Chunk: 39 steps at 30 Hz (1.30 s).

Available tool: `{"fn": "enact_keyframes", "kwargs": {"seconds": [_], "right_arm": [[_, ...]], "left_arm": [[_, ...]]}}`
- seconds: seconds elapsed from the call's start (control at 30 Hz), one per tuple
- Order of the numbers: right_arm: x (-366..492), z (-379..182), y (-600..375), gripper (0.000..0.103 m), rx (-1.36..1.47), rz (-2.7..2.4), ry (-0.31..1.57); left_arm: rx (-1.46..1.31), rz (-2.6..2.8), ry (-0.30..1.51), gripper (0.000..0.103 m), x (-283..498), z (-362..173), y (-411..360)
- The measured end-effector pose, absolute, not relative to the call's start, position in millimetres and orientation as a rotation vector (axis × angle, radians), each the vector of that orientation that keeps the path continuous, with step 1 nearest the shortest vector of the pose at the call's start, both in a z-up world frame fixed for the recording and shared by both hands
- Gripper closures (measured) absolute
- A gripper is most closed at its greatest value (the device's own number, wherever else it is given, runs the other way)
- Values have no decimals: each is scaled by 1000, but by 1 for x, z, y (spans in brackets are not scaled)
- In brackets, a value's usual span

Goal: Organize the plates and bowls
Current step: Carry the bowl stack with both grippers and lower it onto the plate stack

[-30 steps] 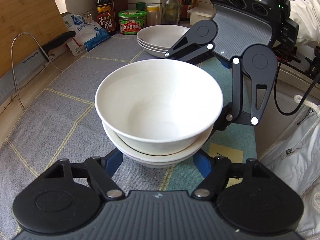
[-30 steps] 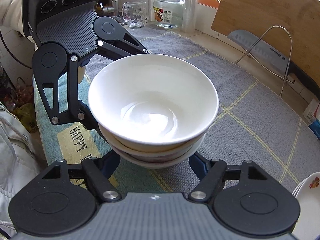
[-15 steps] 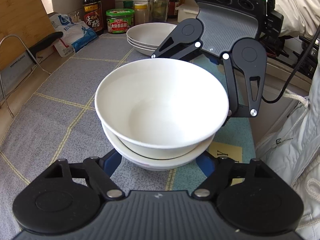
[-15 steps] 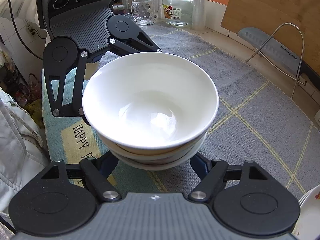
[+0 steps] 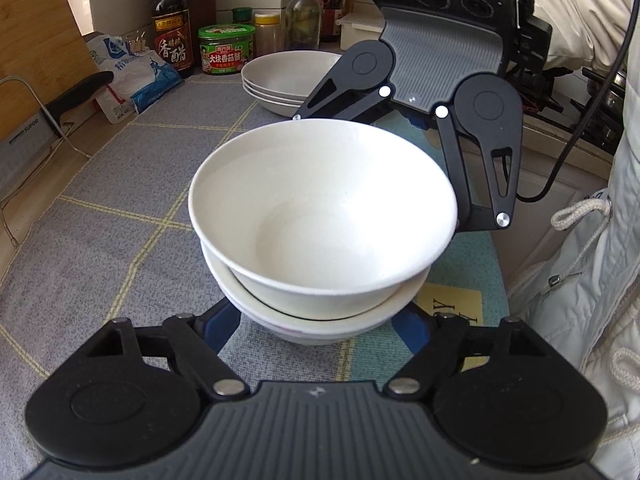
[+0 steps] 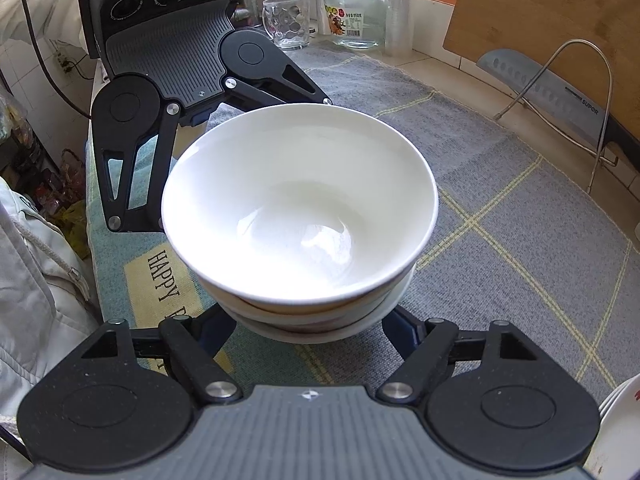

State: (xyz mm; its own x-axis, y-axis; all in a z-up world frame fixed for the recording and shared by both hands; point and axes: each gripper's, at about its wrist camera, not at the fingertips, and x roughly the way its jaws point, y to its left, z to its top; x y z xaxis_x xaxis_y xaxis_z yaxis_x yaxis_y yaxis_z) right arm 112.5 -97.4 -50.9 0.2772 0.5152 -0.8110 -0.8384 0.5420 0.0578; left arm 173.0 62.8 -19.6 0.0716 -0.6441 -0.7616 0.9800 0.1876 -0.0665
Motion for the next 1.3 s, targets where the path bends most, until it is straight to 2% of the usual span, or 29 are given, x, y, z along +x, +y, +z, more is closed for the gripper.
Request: {"fn": "enact_keyframes", "kwargs": {"seconds": [0.4,0.7,1.3], "right_arm": [[108,-50,-96,20,-424,924,913],[104,-30,-115,20,-415,943,905],[113,12,-207,20,-475,908,866]], "left_arm": [[550,-1303,743,21,168,-18,62],[532,-1265,735,21,162,2,44],[501,-1251,673,21,171,29,-56]]}}
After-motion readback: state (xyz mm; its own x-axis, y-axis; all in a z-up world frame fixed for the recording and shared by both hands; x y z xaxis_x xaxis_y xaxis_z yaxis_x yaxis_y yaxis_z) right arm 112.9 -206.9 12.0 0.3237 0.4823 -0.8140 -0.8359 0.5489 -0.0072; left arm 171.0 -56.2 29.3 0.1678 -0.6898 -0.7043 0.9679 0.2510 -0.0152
